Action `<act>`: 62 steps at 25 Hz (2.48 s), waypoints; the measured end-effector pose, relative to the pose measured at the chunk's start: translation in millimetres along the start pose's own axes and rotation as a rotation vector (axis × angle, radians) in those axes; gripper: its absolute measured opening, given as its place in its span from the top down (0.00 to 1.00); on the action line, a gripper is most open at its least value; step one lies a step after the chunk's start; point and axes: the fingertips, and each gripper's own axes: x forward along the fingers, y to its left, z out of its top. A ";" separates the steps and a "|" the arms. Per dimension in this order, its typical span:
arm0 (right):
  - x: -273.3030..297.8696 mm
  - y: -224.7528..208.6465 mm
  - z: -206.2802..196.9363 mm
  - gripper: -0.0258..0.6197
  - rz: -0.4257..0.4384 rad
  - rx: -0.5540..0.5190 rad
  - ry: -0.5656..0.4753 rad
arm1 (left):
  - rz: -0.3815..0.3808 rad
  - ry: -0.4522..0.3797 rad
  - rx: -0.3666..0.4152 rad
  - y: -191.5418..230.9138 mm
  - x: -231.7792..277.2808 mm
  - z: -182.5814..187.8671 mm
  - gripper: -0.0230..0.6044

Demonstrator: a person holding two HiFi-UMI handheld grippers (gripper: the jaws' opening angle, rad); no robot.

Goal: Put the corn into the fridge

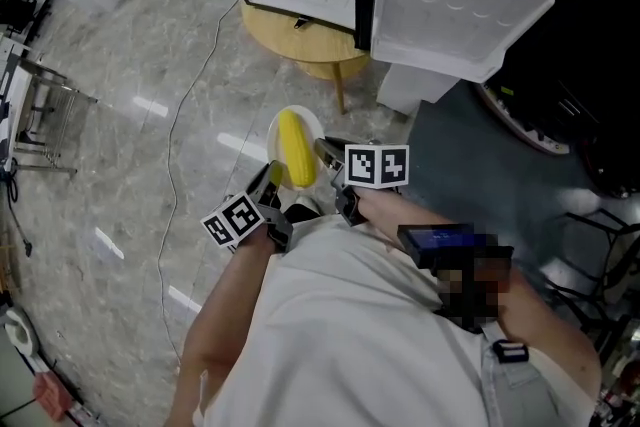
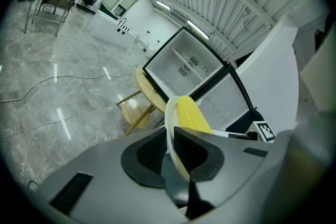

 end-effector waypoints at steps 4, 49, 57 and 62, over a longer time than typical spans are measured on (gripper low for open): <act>4.7 1.6 -1.9 0.89 0.002 0.004 0.014 | 0.009 -0.003 -0.006 3.7 -2.1 2.6 0.89; 121.2 21.7 92.1 0.89 -0.112 0.090 -0.072 | -0.077 0.115 -0.015 60.6 67.0 146.5 0.89; 153.5 39.3 99.2 0.89 -0.134 0.110 -0.105 | -0.094 0.136 -0.007 83.5 66.4 180.9 0.89; 169.1 51.8 99.7 0.89 -0.138 0.122 -0.121 | -0.105 0.137 -0.003 94.3 60.3 199.3 0.89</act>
